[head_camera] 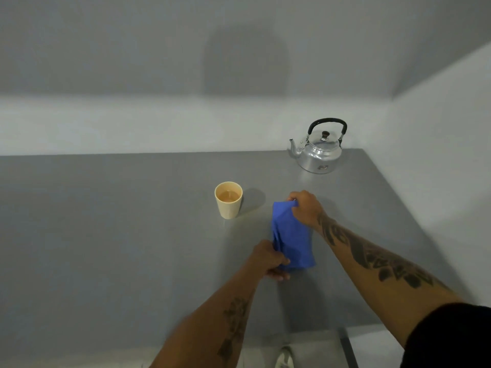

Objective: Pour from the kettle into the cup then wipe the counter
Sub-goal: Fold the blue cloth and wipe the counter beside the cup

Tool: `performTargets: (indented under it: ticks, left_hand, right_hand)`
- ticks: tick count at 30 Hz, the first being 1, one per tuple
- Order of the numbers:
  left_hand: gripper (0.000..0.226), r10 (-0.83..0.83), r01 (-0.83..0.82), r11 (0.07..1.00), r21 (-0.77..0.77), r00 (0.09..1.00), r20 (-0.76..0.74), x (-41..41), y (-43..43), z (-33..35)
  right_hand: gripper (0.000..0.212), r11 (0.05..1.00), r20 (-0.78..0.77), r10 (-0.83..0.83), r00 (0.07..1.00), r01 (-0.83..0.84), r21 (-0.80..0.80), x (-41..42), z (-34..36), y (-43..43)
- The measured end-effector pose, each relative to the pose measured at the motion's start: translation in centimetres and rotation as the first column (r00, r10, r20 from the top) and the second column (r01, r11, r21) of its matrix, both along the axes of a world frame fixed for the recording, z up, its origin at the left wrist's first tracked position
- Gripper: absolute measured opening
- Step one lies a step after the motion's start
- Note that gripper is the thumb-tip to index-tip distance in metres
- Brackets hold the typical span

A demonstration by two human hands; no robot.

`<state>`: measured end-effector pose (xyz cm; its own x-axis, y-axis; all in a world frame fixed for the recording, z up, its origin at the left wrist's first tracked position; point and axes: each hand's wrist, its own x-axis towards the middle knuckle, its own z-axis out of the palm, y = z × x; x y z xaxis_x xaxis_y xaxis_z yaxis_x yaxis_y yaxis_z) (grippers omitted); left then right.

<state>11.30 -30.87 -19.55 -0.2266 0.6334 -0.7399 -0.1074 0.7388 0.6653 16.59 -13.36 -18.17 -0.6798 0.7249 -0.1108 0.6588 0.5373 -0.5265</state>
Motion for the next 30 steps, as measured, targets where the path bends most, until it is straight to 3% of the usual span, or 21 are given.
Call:
performTargets:
  ticks: [3, 5, 7, 11, 15, 21, 25, 30]
  left_hand:
    - [0.031, -0.145, 0.142, 0.989, -0.033, 0.952, -0.270, -1.2, -0.4, -0.2]
    - [0.042, -0.211, 0.210, 0.976, -0.065, 0.814, -0.542, -2.5, -1.3, -0.2]
    - [0.038, -0.169, 0.180, 0.982, -0.059, 0.691, -0.703, -4.5, -2.8, -0.1]
    - [0.020, 0.001, 0.172, 0.980, 0.100, 0.498, -0.867, -10.0, -7.7, -1.6]
    - [0.036, 0.148, 0.250, 0.938, 0.239, 0.336, -0.930, -14.4, -11.8, -4.0]
    - [0.053, 0.083, 0.308, 0.934, 0.180, 0.302, -0.950, -15.6, -13.6, -7.0]
    - [0.051, 0.077, 0.341, 0.923, 0.178, 0.289, -0.954, -16.5, -14.3, -7.2]
    - [0.054, 0.082, 0.356, 0.913, 0.199, 0.317, -0.945, -16.8, -14.9, -7.3]
  right_hand:
    - [0.034, 0.995, 0.000, -0.002, 1.000, 0.002, 0.101, -0.5, -1.1, -0.8]
    - [0.033, 0.981, -0.045, -0.019, 0.999, 0.028, 0.194, -0.6, -1.6, -2.7]
    - [0.033, 0.962, -0.082, 0.000, 0.997, 0.023, 0.272, -0.3, -3.0, -5.2]
    - [0.071, 0.961, 0.107, 0.064, 0.992, -0.090, 0.263, 1.8, -7.0, -8.3]
    - [0.080, 0.959, 0.217, 0.040, 0.975, -0.098, 0.264, 1.7, -7.9, -8.1]
    - [0.071, 0.940, 0.302, 0.021, 0.953, -0.122, 0.319, -3.2, -6.9, -8.5]
    - [0.071, 0.899, 0.335, 0.178, 0.925, -0.291, 0.327, -4.2, -6.6, -10.8]
    - [0.063, 0.808, 0.358, 0.325, 0.875, -0.454, 0.375, 0.4, -7.3, -12.5]
